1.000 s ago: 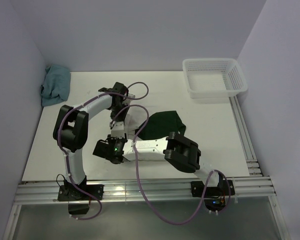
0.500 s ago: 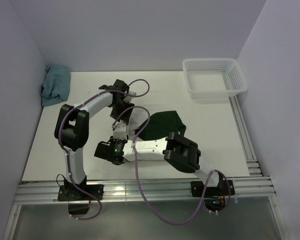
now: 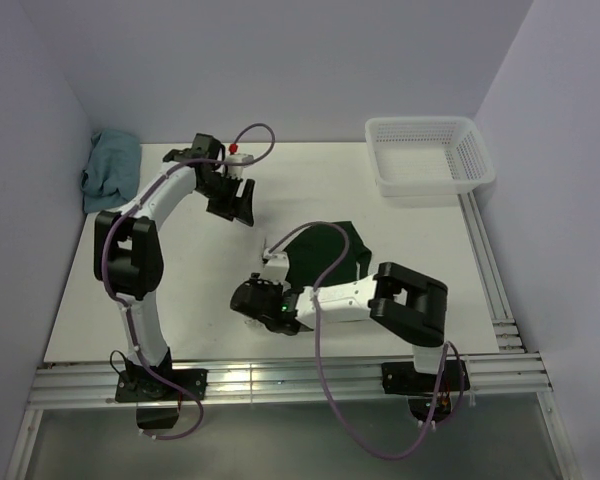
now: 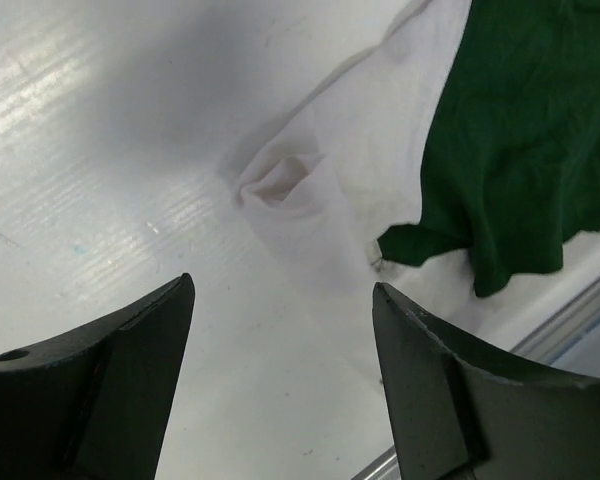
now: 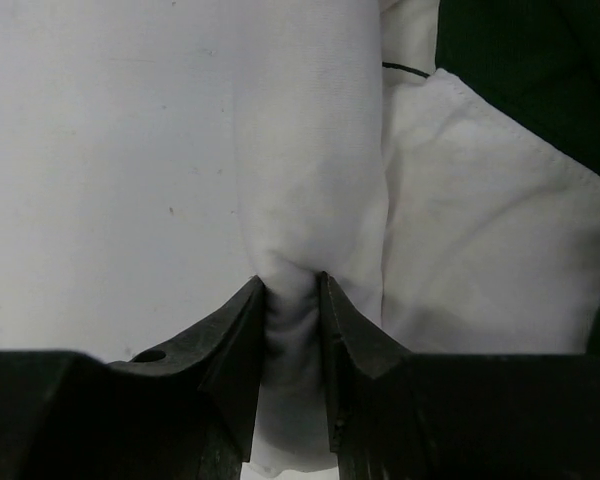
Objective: Roll the t-shirts
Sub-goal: Roll the tshirt
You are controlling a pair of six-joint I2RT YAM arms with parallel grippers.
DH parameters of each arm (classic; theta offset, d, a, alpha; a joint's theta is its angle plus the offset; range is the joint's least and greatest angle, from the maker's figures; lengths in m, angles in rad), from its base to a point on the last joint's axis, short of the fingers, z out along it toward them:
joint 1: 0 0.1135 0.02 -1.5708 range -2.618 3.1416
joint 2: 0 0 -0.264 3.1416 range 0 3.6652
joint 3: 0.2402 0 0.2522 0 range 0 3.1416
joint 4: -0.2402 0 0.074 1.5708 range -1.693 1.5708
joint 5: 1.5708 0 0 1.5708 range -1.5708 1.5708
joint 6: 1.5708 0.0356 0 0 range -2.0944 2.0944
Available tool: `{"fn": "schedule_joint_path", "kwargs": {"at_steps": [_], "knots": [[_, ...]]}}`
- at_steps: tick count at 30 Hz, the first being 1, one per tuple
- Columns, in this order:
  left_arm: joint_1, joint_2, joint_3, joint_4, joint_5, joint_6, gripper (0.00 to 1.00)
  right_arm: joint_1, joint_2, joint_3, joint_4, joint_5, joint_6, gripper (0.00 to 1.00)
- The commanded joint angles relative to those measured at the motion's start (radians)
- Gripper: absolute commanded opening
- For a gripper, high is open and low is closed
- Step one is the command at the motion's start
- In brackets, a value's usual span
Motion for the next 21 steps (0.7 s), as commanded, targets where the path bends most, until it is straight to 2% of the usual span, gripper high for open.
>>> {"fn": "schedule_joint_path", "kwargs": {"at_steps": [1, 8, 13, 17, 21], "knots": [[0.047, -0.089, -0.047, -0.013, 0.172, 0.078, 0.77, -0.028, -0.059, -0.180, 0.278, -0.187, -0.013, 0.31], [0.096, -0.093, -0.175, 0.031, 0.319, 0.136, 0.78, -0.103, -0.098, -0.405, 0.768, -0.375, 0.043, 0.27], [0.102, -0.053, -0.255, 0.097, 0.364, 0.127, 0.78, -0.131, -0.046, -0.471, 0.950, -0.446, 0.108, 0.26], [0.102, -0.013, -0.282, 0.171, 0.350, 0.093, 0.79, -0.162, 0.019, -0.522, 1.179, -0.503, 0.167, 0.26], [0.101, 0.027, -0.308, 0.250, 0.300, 0.046, 0.79, -0.185, 0.051, -0.528, 1.222, -0.523, 0.195, 0.25]]}}
